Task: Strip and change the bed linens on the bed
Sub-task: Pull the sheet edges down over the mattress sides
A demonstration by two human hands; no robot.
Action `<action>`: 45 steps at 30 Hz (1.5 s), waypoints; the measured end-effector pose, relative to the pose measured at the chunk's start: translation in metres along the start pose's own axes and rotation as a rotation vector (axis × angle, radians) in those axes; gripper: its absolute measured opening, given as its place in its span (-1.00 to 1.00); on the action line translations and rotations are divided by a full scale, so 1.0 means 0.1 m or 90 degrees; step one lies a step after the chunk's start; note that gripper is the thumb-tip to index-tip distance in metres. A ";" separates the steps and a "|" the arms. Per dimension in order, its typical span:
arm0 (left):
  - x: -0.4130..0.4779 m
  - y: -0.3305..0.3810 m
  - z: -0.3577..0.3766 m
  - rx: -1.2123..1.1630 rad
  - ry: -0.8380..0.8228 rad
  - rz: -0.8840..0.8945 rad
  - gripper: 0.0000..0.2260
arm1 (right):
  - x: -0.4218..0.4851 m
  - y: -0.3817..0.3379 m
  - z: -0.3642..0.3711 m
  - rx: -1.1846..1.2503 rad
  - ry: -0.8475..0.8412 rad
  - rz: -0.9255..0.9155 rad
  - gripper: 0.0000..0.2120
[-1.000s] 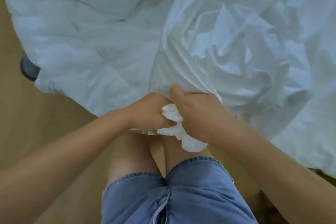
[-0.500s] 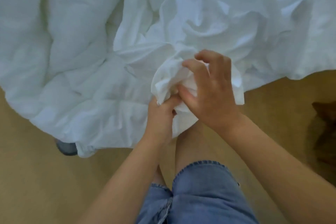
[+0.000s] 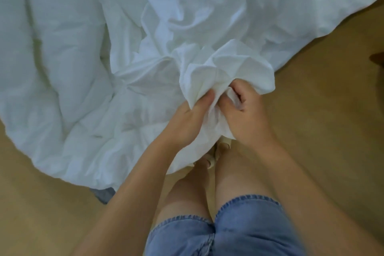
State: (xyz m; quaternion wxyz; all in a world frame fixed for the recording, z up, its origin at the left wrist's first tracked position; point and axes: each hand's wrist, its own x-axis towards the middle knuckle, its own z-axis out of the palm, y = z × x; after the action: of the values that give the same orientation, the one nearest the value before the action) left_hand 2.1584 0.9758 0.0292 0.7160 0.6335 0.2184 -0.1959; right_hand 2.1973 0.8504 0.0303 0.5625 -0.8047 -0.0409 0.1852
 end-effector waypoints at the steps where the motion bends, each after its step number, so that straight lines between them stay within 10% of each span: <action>1: 0.00 0.04 0.03 0.028 0.001 0.022 -0.92 | 0.01 0.00 -0.03 0.018 0.015 -0.010 -0.90; 5: 0.04 0.27 0.13 0.145 0.054 0.179 -0.81 | 0.06 -0.08 -0.21 -0.053 0.055 -0.112 -0.55; 10: 0.17 0.53 0.17 0.237 0.038 0.221 -0.78 | 0.23 -0.17 -0.49 -0.030 -0.057 -0.112 -0.83; 22: 0.50 0.36 0.31 -0.223 0.017 -0.033 -0.74 | 0.37 0.22 -0.65 0.270 -0.126 0.156 -0.81; 26: 0.44 0.30 0.35 -0.156 -0.017 -0.052 -0.45 | 0.34 0.33 -0.64 0.234 -0.143 0.169 -0.80; 36: 0.34 0.35 0.27 0.140 -0.044 -0.128 -0.53 | 0.33 0.27 -0.68 0.180 -0.104 0.092 -0.86; 45: 0.57 0.35 0.38 -0.020 0.076 -0.079 -0.76 | 0.38 0.44 -0.70 0.042 -0.036 0.032 -0.80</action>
State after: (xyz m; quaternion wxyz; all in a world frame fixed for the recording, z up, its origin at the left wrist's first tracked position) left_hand 2.2279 0.9422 0.0297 0.6982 0.6177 0.3028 -0.1983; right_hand 2.2504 0.7830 0.0012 0.5822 -0.7812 -0.0304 0.2232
